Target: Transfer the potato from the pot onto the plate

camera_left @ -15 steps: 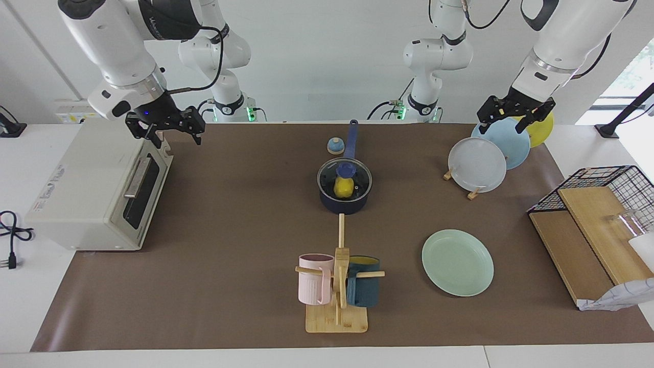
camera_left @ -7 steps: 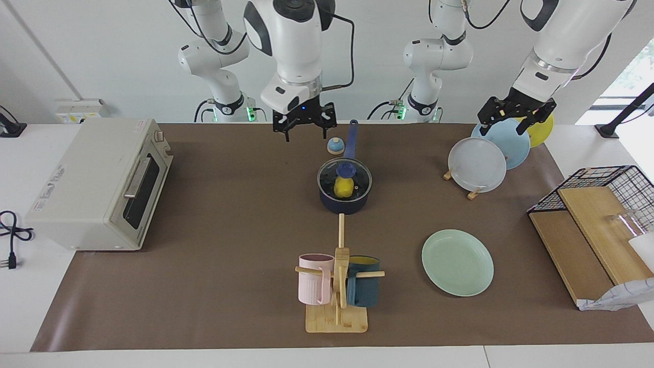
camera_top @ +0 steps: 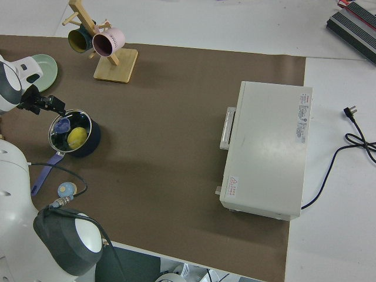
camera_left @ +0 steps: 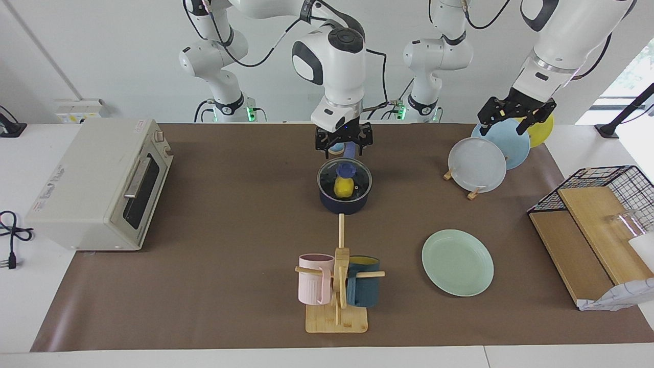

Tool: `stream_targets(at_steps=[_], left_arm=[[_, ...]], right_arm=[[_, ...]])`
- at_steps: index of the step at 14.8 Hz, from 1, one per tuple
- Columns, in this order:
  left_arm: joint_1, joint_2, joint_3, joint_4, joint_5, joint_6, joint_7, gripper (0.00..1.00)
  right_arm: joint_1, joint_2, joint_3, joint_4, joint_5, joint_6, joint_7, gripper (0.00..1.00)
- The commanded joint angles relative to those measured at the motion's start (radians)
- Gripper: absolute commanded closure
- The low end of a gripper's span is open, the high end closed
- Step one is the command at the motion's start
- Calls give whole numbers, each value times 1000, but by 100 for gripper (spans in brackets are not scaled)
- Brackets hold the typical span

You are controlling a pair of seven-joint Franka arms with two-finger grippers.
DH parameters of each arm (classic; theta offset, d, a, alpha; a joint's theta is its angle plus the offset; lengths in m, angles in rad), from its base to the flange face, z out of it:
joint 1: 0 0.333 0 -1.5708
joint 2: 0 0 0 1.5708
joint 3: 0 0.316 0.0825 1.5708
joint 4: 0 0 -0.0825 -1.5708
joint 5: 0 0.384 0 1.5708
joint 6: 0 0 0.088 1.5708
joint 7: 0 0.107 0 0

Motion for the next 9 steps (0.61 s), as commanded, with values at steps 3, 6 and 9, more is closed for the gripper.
stream_targets(at_steps=[3, 6, 9], left_arm=[[-5, -24, 0, -31, 16, 25, -5, 0], [-6, -24, 0, -31, 16, 33, -7, 0], [-5, -24, 0, -31, 16, 33, -5, 0]], right_arm=[[26, 7, -4, -94, -52, 121, -7, 0], [32, 12, -4, -155, -87, 199, -18, 0], [30, 13, -4, -165, -103, 224, -27, 0]])
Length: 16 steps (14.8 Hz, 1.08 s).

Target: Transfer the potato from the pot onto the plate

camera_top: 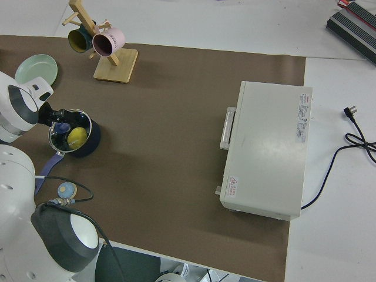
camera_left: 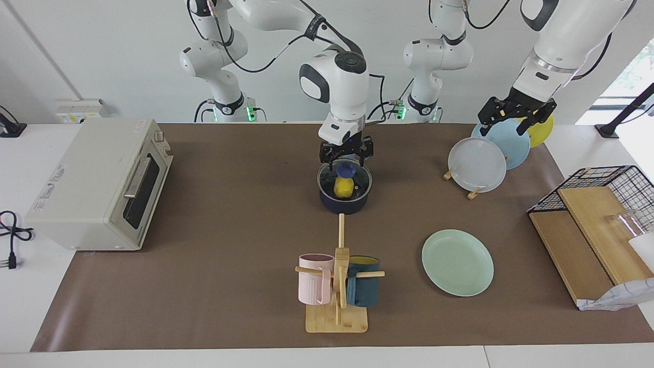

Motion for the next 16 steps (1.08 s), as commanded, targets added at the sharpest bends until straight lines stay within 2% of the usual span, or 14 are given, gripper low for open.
stream_targets(at_steps=[1, 7, 11, 14, 16], left_arm=[[-5, -24, 0, -31, 16, 24, -5, 0], [-5, -24, 0, -31, 16, 21, -5, 0], [-6, -24, 0, -31, 16, 18, -7, 0], [-5, -24, 0, -31, 16, 18, -4, 0], [-6, -24, 0, -31, 16, 18, -4, 0]], right_arm=[[1, -14, -3, -29, -18, 36, -20, 0], [2, -5, -3, -40, -18, 64, -13, 2], [4, -5, -3, -40, -20, 65, -16, 20], [4, -5, -3, -36, -20, 59, -20, 44], [2, -4, -3, -25, -20, 45, -23, 50]])
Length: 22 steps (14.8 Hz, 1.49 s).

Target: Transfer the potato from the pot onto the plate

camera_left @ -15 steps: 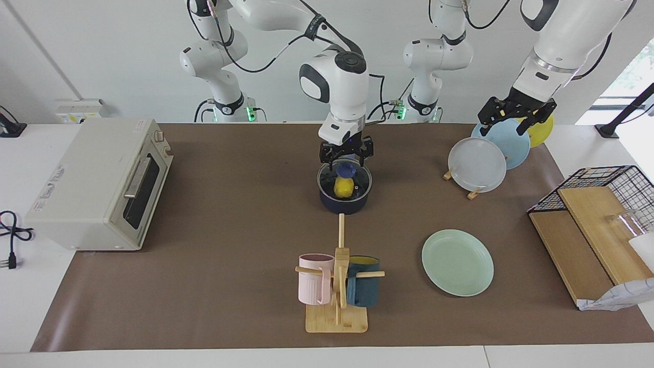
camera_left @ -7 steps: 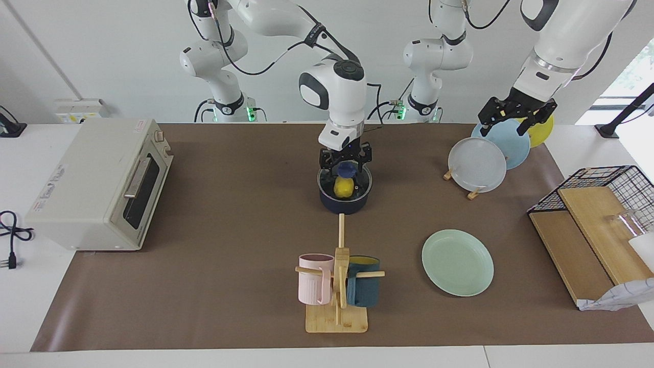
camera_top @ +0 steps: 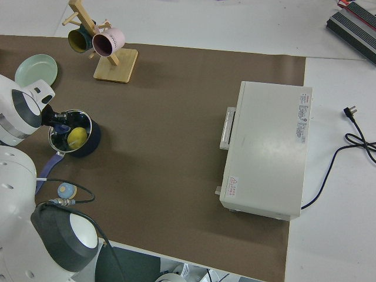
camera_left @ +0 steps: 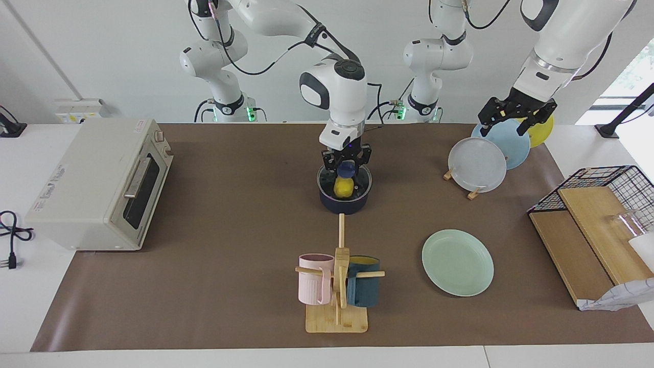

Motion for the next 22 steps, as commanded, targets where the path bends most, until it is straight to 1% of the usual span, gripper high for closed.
stream_targets(at_steps=[1, 2, 3, 5, 6, 10, 12, 15, 16, 18, 20, 22], left_arm=[[-6, -24, 0, -31, 16, 17, -5, 0], [-6, -24, 0, -31, 16, 17, -5, 0], [-6, -24, 0, -31, 16, 17, -2, 0], [-6, -24, 0, -31, 16, 18, -1, 0], [-6, -24, -2, -32, 16, 18, -1, 0], [-54, -23, -2, -31, 16, 41, -14, 0], [-118, -23, -2, -40, 16, 84, -83, 0], [-211, -26, -3, -54, 12, 97, -211, 0], [-239, -26, -5, -57, 4, 98, -263, 0], [-279, -27, -8, -93, -68, 119, -352, 0], [-354, -50, -9, -168, -68, 182, -439, 0], [-428, -43, -11, -230, -70, 277, -505, 0]], right_arm=[[-3, -5, -3, 10, -18, -5, -23, 51], [-5, -5, -3, 32, -18, -31, -25, 52], [-12, -5, -3, 78, -19, -83, -34, 52], [-23, -5, -6, 173, -13, -198, -88, 52], [-48, -5, -6, 207, -10, -244, -136, 52], [-228, -34, -6, 204, 1, -306, -417, 52], [-314, -37, -6, 188, 1, -327, -546, 52], [-494, -76, -5, 73, 4, -298, -776, 52], [-537, -94, -6, 18, 4, -257, -830, 52], [-603, -135, -5, -117, 13, -145, -896, 51], [-641, -175, -6, -240, 16, -46, -934, 51], [-684, -206, -6, -361, 16, 88, -971, 51]])
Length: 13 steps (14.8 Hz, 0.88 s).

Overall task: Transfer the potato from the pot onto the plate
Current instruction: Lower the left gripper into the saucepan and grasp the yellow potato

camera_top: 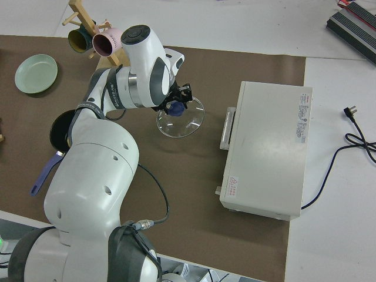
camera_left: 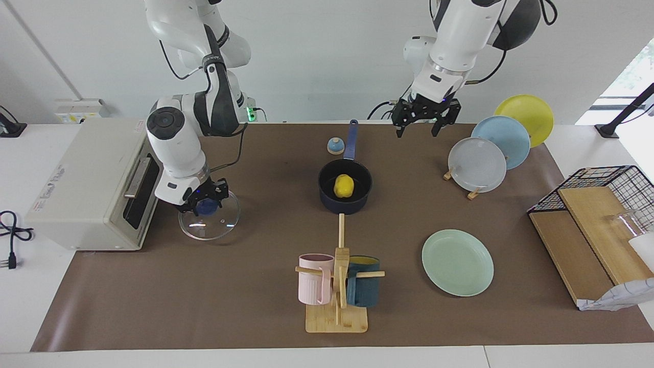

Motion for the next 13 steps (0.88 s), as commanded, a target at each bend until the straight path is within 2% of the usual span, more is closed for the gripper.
stream_targets(at_steps=[1, 3, 6, 7, 8, 9, 10, 13], left_arm=[[-99, -30, 11, -137, -14, 153, -112, 0], [-160, 5, 12, -192, -13, 242, -131, 0], [-228, 146, 15, -203, -10, 360, -189, 0], [-234, 164, 15, -220, -8, 394, -194, 0], [-242, 165, 14, -251, -8, 422, -192, 0], [-250, 166, 15, -272, -7, 459, -192, 0], [-250, 181, 15, -285, -7, 486, -192, 0], [-251, 214, 15, -298, -7, 514, -194, 0]], right_arm=[[-42, -105, 17, -203, 17, 141, -36, 51], [-39, -121, 16, -240, 48, 148, -32, 50], [-44, -129, 16, -292, 51, 210, -44, 45], [-44, -135, 16, -309, 49, 223, -43, 43], [-44, -137, 16, -311, 49, 226, -41, 36], [-42, -137, 16, -311, 49, 226, -36, 16], [-44, -135, 16, -305, 49, 226, -36, 0], [-42, -129, 16, -225, 51, 151, -36, 0]])
